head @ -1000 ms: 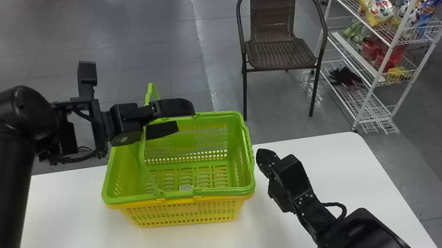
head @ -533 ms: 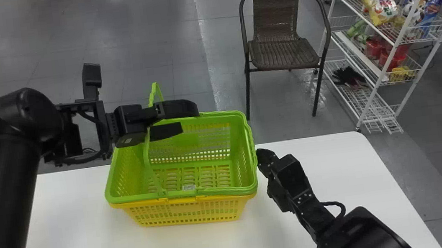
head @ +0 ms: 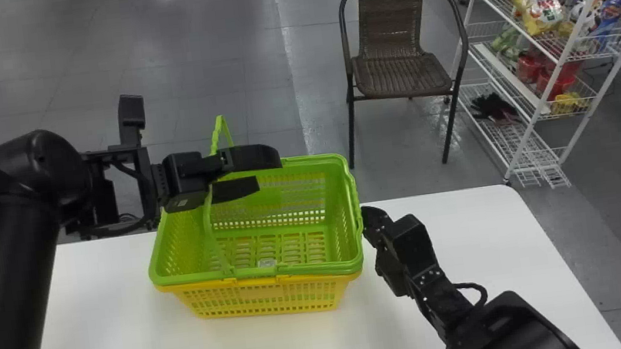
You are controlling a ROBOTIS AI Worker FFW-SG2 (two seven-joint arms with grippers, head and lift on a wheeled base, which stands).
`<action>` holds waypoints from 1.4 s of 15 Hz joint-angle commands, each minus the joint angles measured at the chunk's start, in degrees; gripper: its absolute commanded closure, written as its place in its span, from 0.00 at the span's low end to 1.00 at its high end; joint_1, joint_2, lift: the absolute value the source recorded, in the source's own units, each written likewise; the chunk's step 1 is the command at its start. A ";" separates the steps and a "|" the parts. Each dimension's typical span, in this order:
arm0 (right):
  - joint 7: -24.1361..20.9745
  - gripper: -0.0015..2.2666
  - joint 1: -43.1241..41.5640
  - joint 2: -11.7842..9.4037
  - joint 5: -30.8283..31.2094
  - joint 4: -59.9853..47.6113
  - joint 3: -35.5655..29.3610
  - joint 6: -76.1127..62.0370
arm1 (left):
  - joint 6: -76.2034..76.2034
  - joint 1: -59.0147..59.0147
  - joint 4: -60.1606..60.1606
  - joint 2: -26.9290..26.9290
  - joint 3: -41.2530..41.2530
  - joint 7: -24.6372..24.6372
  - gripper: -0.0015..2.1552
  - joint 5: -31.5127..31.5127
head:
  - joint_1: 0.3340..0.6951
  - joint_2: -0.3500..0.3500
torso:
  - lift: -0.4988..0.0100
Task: Grasp handle with right gripper to insert into left gripper then lift and swing left to center
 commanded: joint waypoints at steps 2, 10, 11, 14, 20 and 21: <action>0.16 0.94 1.50 -0.09 -1.21 -3.81 -0.24 1.46 | 0.18 0.32 -0.18 0.09 0.20 -0.09 0.04 0.12 | 1.00 0.39 | 0.98; 0.16 0.94 3.35 0.09 -2.35 -11.72 1.34 6.03 | -0.17 0.32 -0.18 -0.08 -0.33 0.35 0.04 -0.14 | 1.00 0.42 | 0.98; 0.16 0.94 3.43 0.35 -2.44 -12.33 1.61 6.21 | -0.17 0.32 -0.18 -0.08 -0.33 0.35 0.04 -0.14 | 1.00 0.42 | 0.98; 0.16 0.94 3.43 1.23 -2.70 -13.30 2.57 6.91 | -0.17 0.32 -0.18 -0.17 -0.33 0.35 0.04 -0.06 | 1.00 0.44 | 0.98; 0.08 0.94 2.73 3.16 -2.62 -14.62 4.86 8.49 | -0.17 0.32 -0.18 -0.35 -0.33 0.70 0.04 -0.06 | 1.00 0.49 | 0.98; 0.08 0.94 2.47 3.43 -2.62 -14.62 5.21 8.67 | -0.17 0.32 -0.18 -0.44 -0.33 0.79 0.04 -0.06 | 1.00 0.49 | 0.98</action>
